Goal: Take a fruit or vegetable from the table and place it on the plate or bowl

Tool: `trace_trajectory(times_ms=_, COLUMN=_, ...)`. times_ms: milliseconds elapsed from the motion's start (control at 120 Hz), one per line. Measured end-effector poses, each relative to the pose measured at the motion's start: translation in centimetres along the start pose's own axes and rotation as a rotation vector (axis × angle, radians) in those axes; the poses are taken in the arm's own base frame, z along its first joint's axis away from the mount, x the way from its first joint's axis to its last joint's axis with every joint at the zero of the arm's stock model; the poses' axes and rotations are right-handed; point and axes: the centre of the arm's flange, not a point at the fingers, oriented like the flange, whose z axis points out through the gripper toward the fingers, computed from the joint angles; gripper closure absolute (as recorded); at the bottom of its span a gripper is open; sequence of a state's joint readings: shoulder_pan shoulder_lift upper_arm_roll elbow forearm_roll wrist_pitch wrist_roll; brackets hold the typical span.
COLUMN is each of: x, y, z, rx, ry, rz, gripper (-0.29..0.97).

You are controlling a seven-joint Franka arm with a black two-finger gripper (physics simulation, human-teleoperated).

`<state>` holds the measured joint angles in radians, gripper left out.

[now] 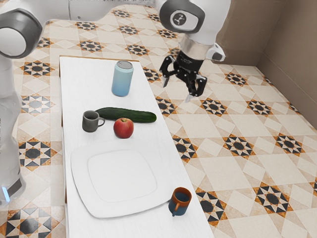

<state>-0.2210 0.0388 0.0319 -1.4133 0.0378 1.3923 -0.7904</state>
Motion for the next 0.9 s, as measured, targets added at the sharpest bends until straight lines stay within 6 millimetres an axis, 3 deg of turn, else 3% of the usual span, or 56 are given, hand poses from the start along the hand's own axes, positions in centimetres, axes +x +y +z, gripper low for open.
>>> trace_trajectory(times_ms=142, x=2.9, y=-4.9, z=5.9, rx=0.024, ry=-0.016, rz=-0.233, gripper=0.0)
trace_trajectory(times_ms=275, x=5.5, y=-12.8, z=9.0, rx=-0.027, ry=-0.021, rz=-0.466, gripper=0.0)
trace_trajectory(times_ms=325, x=5.9, y=-14.4, z=9.8, rx=-0.048, ry=-0.021, rz=-0.527, gripper=0.0)
trace_trajectory(times_ms=392, x=5.9, y=-14.5, z=10.2, rx=-0.071, ry=-0.012, rz=-0.579, gripper=0.0)
trace_trajectory(times_ms=492, x=5.7, y=-13.2, z=10.2, rx=-0.093, ry=0.005, rz=-0.631, gripper=0.0)
trace_trajectory(times_ms=600, x=6.8, y=-12.1, z=11.5, rx=-0.084, ry=0.005, rz=-0.699, gripper=0.0)
trace_trajectory(times_ms=700, x=6.9, y=-11.2, z=10.9, rx=-0.1, ry=0.019, rz=-0.741, gripper=0.0)
trace_trajectory(times_ms=900, x=6.6, y=-11.7, z=12.0, rx=-0.107, ry=-0.019, rz=-0.837, gripper=0.0)
